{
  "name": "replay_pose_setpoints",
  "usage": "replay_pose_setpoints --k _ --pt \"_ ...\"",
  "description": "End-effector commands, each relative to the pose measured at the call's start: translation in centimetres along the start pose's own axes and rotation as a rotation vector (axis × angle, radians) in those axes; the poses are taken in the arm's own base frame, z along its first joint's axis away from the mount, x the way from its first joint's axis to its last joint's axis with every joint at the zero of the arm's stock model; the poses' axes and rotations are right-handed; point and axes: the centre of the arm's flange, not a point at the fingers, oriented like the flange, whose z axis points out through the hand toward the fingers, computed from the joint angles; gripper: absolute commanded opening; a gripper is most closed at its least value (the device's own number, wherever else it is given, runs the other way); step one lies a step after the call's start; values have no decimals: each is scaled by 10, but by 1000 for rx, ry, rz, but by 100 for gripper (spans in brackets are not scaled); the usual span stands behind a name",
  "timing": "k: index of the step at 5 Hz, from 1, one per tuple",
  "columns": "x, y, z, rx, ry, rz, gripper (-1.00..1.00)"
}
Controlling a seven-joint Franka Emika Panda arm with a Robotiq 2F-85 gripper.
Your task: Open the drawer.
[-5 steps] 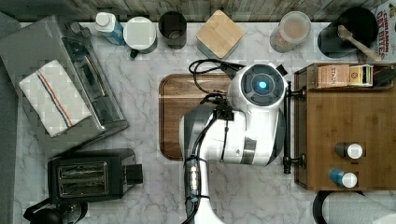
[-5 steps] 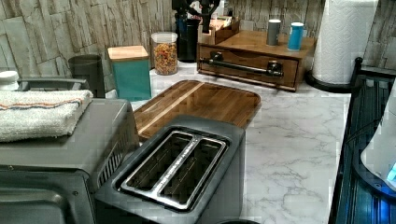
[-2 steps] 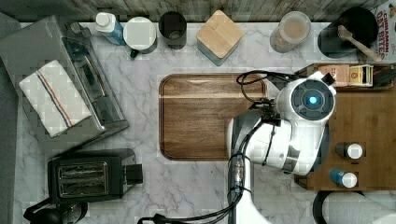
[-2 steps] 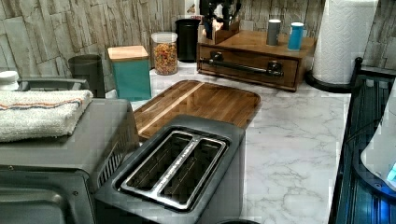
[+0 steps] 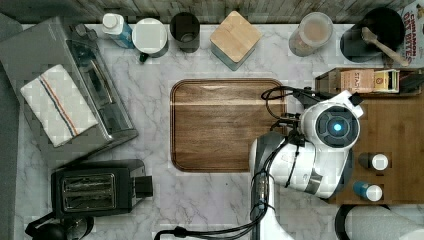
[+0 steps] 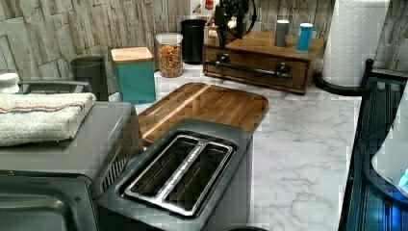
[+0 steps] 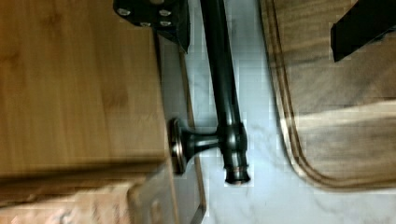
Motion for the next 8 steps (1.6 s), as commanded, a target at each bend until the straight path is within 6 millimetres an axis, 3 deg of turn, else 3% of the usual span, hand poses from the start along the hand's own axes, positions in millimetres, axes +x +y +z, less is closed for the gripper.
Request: replay_pose_setpoints --k 1,3,6,8 --pt "-19 -1 26 -60 4 -92 100" --pt "-22 9 53 -68 10 -59 100" --pt "-37 9 91 -22 5 -17 100" --pt "-47 -21 85 0 -29 50 100"
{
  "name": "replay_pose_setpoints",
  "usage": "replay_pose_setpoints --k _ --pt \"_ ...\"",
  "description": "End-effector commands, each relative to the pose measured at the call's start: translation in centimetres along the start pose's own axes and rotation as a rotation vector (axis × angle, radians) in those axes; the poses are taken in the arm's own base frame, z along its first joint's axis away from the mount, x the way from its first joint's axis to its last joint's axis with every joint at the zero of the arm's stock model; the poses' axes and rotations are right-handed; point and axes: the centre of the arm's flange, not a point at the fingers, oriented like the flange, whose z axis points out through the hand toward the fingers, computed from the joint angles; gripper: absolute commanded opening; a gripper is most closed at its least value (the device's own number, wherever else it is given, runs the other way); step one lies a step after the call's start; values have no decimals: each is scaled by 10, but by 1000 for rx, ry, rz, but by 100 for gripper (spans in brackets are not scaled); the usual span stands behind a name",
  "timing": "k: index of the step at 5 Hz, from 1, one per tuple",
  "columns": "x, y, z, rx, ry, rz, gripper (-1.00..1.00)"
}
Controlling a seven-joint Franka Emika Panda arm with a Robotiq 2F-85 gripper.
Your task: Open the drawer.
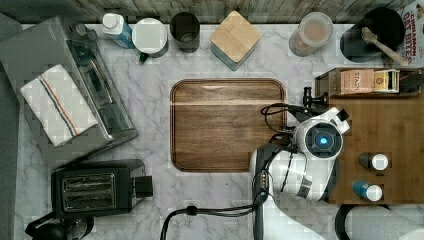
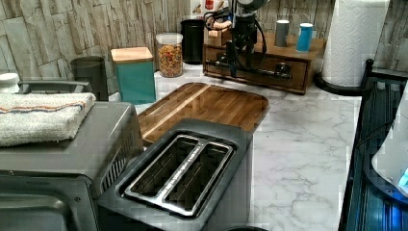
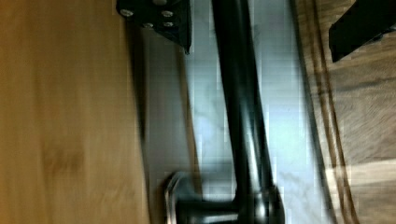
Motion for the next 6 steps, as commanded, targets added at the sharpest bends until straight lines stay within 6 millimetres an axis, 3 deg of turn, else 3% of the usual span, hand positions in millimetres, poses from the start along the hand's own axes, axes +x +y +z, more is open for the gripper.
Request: replay_pose_setpoints --k 1,3,4,6 --pt "-11 -26 11 6 1 -7 100" --pt "-11 -13 38 26 16 -74 100" --pt "-9 -22 27 40 -52 -62 100" --pt "-20 -73 1 113 -37 -133 100"
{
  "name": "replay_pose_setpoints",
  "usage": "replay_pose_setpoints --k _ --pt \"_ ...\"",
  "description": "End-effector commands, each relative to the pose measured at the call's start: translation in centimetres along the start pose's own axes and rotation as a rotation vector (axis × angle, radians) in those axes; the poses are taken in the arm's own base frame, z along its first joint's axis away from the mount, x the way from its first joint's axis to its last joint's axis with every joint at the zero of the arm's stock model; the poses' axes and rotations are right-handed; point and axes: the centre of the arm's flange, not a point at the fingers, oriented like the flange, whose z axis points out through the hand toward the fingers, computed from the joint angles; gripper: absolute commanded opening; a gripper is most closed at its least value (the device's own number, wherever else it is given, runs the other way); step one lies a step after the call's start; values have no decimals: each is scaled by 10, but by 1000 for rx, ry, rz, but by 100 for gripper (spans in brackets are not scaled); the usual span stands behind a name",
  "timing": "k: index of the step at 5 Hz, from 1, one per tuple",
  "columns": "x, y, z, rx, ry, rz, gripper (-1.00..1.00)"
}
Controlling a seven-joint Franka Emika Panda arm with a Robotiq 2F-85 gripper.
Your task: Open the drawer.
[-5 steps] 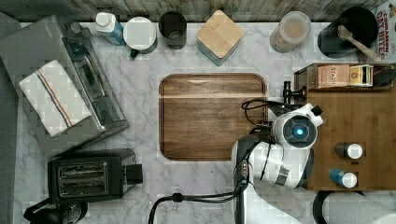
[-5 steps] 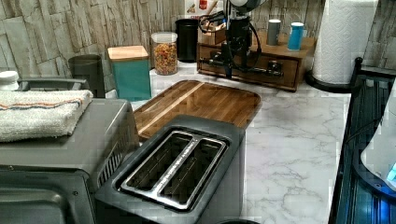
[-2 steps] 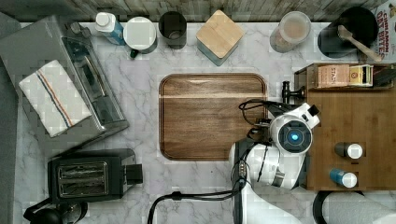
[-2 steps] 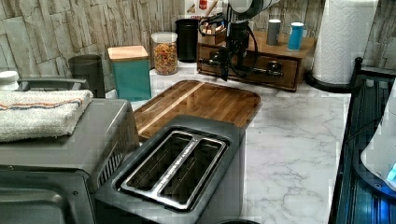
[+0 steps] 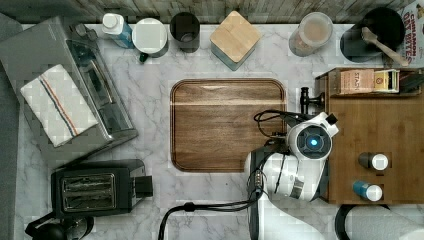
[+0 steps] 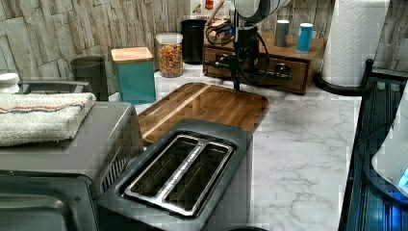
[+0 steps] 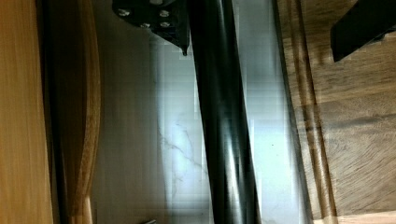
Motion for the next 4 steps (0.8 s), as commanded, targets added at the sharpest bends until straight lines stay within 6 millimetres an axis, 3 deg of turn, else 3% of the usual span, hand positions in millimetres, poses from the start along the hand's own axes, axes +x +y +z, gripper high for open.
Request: replay_pose_setpoints --k 1,2,4 --pt "-9 -118 -33 195 23 -159 100" --pt "-23 -172 -43 207 32 -205 100" --pt "-52 -261 -68 176 24 -150 100"
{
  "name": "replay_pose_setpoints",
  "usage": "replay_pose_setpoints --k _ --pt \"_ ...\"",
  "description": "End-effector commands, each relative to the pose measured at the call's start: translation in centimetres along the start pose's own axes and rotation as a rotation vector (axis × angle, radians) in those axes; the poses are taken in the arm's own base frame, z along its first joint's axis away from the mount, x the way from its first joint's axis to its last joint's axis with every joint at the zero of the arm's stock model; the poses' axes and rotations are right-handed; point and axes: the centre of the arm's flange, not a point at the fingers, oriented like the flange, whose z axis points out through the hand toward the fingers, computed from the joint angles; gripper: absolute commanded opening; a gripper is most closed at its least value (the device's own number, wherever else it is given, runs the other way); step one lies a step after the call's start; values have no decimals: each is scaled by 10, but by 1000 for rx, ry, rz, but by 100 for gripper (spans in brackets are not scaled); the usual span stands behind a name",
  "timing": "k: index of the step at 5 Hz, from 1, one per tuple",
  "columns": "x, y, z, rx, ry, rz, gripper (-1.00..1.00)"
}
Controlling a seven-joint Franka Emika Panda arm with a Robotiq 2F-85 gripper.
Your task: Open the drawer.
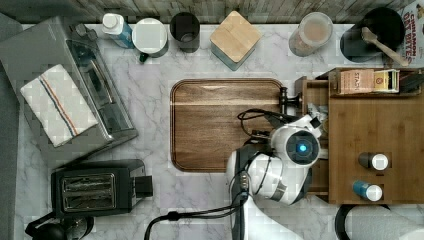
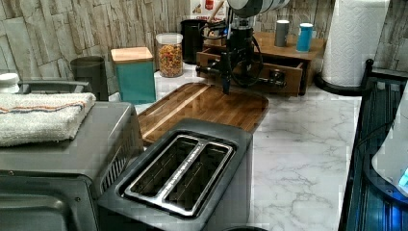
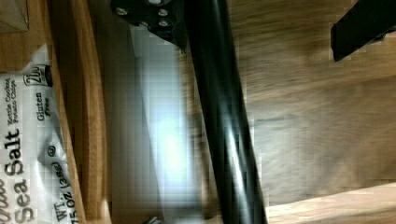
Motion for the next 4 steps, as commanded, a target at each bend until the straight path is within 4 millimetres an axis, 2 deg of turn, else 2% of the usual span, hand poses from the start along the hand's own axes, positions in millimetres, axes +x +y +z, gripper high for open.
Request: replay_pose_setpoints --k 1,2,4 --pt "-69 -237 -32 31 9 -230 100" --pt "-70 -250 -39 68 -3 -249 100" --pt "-70 -250 -39 68 -4 -249 100"
